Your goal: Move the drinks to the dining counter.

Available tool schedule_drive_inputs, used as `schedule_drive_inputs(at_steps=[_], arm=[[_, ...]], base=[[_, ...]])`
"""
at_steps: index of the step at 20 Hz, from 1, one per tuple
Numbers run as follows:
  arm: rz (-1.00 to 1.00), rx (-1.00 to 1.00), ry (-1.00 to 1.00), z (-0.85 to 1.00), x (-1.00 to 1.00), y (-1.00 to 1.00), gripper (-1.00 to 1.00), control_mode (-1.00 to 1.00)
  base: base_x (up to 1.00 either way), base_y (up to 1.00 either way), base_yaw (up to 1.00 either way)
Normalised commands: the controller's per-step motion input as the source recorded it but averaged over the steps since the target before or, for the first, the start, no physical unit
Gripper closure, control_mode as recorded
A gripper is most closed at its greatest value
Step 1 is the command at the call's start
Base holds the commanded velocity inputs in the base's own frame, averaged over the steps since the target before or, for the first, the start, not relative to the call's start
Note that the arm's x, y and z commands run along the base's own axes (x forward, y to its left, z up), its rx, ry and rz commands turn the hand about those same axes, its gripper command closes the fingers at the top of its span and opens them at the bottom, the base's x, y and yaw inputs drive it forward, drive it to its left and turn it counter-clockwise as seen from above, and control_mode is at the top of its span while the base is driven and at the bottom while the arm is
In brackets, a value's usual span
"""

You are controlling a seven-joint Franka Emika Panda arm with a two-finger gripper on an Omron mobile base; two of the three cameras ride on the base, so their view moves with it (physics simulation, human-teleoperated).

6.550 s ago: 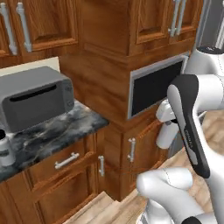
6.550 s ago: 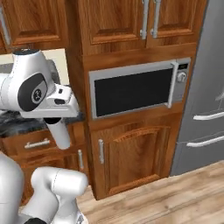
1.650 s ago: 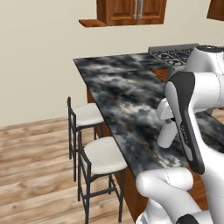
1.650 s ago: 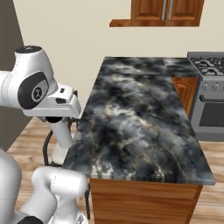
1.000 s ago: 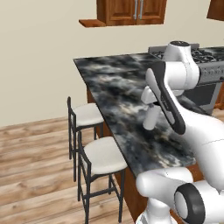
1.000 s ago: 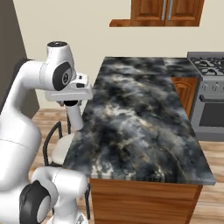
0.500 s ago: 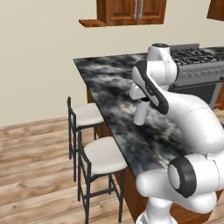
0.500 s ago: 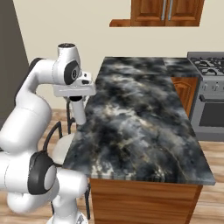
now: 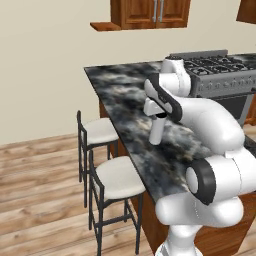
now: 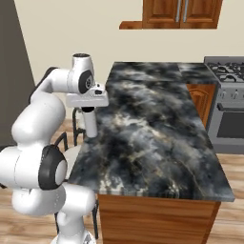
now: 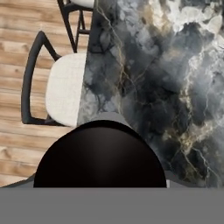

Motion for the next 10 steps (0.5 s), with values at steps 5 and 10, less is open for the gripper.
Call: schedule_drive_inputs(at_steps=[5,10], arm=[[0.0,0.0,0.0,-0.4,0.33,0.0,1.0,-1.0],[0.0,0.0,0.0,-0.35,0.22,0.04,1.0,-1.0]], base=[[0.0,0.0,0.0],[0.0,0.0,0.0]])
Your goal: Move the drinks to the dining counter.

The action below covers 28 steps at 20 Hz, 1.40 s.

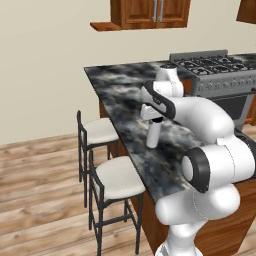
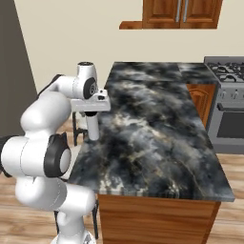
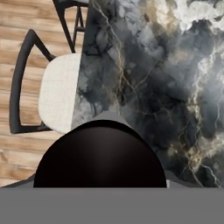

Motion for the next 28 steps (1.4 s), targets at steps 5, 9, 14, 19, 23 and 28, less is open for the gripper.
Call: schedule_drive_inputs(at_steps=[5,9,14,19,23,28], arm=[[0.0,0.0,0.0,-0.3,0.04,0.05,1.0,-1.0],[0.0,0.0,0.0,-0.33,0.0,0.02,1.0,-1.0],[0.0,0.0,0.0,-0.32,0.0,0.0,1.0,-1.0],[0.0,0.0,0.0,-0.27,0.0,0.0,1.0,-1.0],[0.0,0.0,0.0,-0.19,0.01,0.0,1.0,-1.0],[0.0,0.0,0.0,-0.17,0.0,0.01,1.0,-1.0]], base=[[0.0,0.0,0.0],[0.0,0.0,0.0],[0.0,0.0,0.0],[0.0,0.0,0.0],[0.0,0.0,0.0],[0.0,0.0,0.0]])
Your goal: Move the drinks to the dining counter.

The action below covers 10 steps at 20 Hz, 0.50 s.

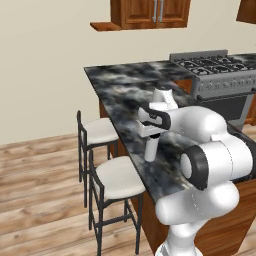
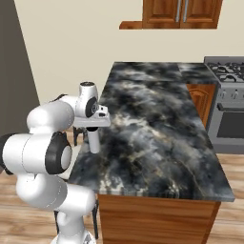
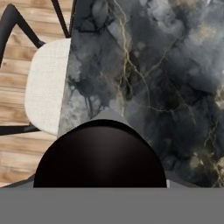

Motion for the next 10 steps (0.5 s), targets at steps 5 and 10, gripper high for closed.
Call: schedule_drive_inputs(at_steps=[5,10], arm=[[0.0,0.0,0.0,0.0,0.0,0.01,-1.0,-1.0],[0.0,0.0,0.0,0.0,0.0,0.0,-1.0,-1.0]], base=[[0.0,0.0,0.0],[0.0,0.0,0.0]])
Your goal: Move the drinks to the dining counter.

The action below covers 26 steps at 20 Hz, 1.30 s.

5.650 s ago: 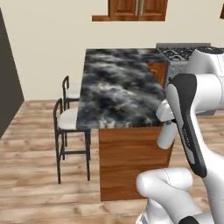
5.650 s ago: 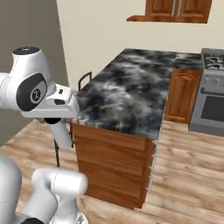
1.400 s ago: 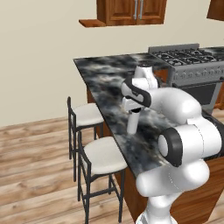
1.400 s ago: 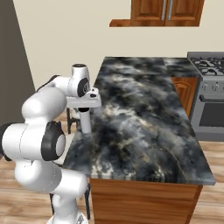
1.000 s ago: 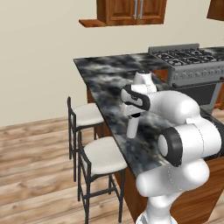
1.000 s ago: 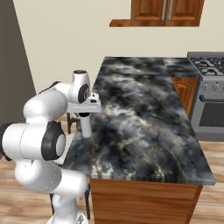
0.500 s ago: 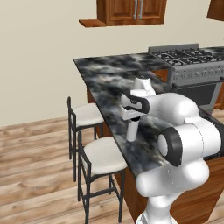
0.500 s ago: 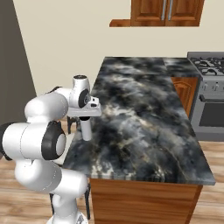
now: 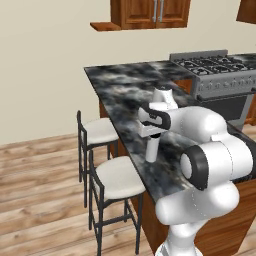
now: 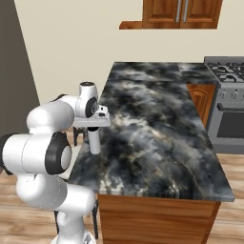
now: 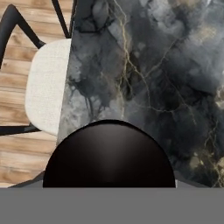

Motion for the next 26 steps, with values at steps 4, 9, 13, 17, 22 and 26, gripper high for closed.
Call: schedule_drive_inputs(at_steps=[4,9,13,17,22,26], arm=[[0.0,0.0,0.0,0.1,0.0,0.0,-1.0,-1.0],[-0.04,0.0,0.0,0.54,-0.02,0.0,-1.0,-1.0],[-0.06,0.0,-0.03,0.72,-0.32,0.0,-1.0,-1.0],[-0.11,0.0,-0.04,0.76,-0.83,-0.06,-1.0,-1.0],[-0.17,0.0,-0.01,0.54,-1.0,-0.16,-1.0,-1.0],[-0.21,0.01,0.0,0.41,-0.94,0.0,-1.0,-1.0]], base=[[0.0,0.0,0.0],[0.0,0.0,0.0],[0.0,0.0,0.0],[0.0,0.0,0.0],[0.0,0.0,0.0],[0.0,0.0,0.0]])
